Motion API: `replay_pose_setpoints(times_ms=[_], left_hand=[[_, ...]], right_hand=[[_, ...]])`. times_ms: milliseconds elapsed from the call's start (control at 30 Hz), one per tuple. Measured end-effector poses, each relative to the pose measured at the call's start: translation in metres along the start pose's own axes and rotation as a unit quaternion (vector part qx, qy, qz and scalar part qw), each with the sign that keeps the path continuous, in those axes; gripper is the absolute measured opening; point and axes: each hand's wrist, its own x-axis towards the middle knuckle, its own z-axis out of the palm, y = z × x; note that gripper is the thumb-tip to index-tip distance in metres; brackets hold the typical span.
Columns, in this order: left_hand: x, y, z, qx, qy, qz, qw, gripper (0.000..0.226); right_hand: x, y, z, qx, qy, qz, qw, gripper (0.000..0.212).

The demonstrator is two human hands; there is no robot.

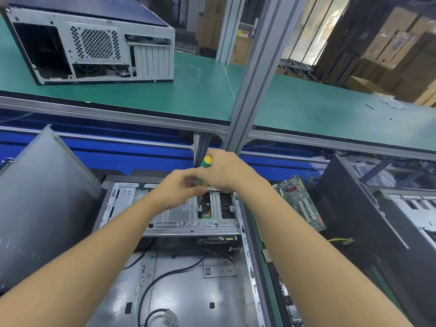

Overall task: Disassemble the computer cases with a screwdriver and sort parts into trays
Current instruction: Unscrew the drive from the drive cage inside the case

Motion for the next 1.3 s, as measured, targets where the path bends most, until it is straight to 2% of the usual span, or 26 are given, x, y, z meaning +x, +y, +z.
replay_pose_setpoints(times_ms=[67,133,200,267,300,367,433,500,633,767,800,900,967,1100,1167,1233,1300], left_hand=[[-0.001,-0.002,-0.001,0.008,0.008,0.002,1.000,0.025],[0.001,-0.001,0.003,0.068,0.033,0.013,0.997,0.022],[0.006,0.002,0.011,0.133,0.059,0.012,0.989,0.029],[0.011,0.004,0.016,0.158,0.063,0.000,0.985,0.032],[0.011,0.003,0.017,0.159,0.053,-0.005,0.986,0.035],[0.009,0.003,0.012,0.117,0.007,-0.008,0.993,0.035],[0.004,0.002,0.005,0.041,-0.041,-0.001,0.998,0.033],[0.001,-0.001,0.000,0.019,-0.033,0.013,0.999,0.031],[0.006,-0.004,0.002,0.094,0.043,0.038,0.994,0.029],[0.008,-0.007,0.013,0.130,0.037,0.037,0.990,0.023],[0.009,-0.007,0.015,0.137,0.038,0.040,0.989,0.024],[0.011,-0.013,0.011,0.124,0.028,0.013,0.992,0.035],[0.006,-0.022,0.003,0.139,0.028,-0.013,0.990,0.030],[-0.006,-0.044,0.000,0.263,0.003,-0.033,0.964,0.019],[-0.009,-0.048,0.006,0.299,-0.009,-0.022,0.954,0.015],[-0.007,-0.048,0.013,0.339,0.003,-0.025,0.940,0.020],[-0.004,-0.046,0.018,0.374,0.020,-0.033,0.927,0.023]], right_hand=[[0.002,-0.003,-0.004,-0.007,-0.029,-0.008,1.000,0.011],[0.002,-0.004,-0.004,0.000,-0.064,-0.001,0.998,0.019],[0.000,-0.006,-0.004,-0.007,-0.072,0.026,0.997,0.047],[-0.002,-0.006,-0.002,-0.057,-0.029,0.052,0.997,0.071],[-0.003,-0.005,-0.001,-0.079,-0.002,0.059,0.995,0.071],[-0.004,-0.004,0.001,-0.084,0.030,0.060,0.994,0.055],[-0.004,-0.002,0.000,-0.072,0.024,0.037,0.996,0.039],[-0.004,-0.001,-0.003,-0.070,-0.004,0.008,0.998,0.031],[-0.004,-0.003,-0.003,-0.044,-0.039,-0.010,0.998,0.032],[-0.006,-0.004,0.001,-0.042,0.022,0.044,0.998,0.064],[-0.006,-0.004,0.001,-0.051,0.036,0.053,0.997,0.062],[-0.006,-0.005,0.002,-0.048,0.037,0.026,0.998,0.029],[-0.006,-0.004,-0.001,-0.044,0.011,-0.012,0.999,0.018],[-0.004,-0.003,-0.002,-0.019,-0.040,-0.046,0.998,0.021],[-0.004,-0.005,0.004,-0.014,-0.017,-0.046,0.999,0.012],[-0.003,-0.005,0.009,-0.035,0.035,-0.048,0.998,0.028],[-0.002,-0.005,0.013,-0.050,0.082,-0.073,0.993,0.020]])
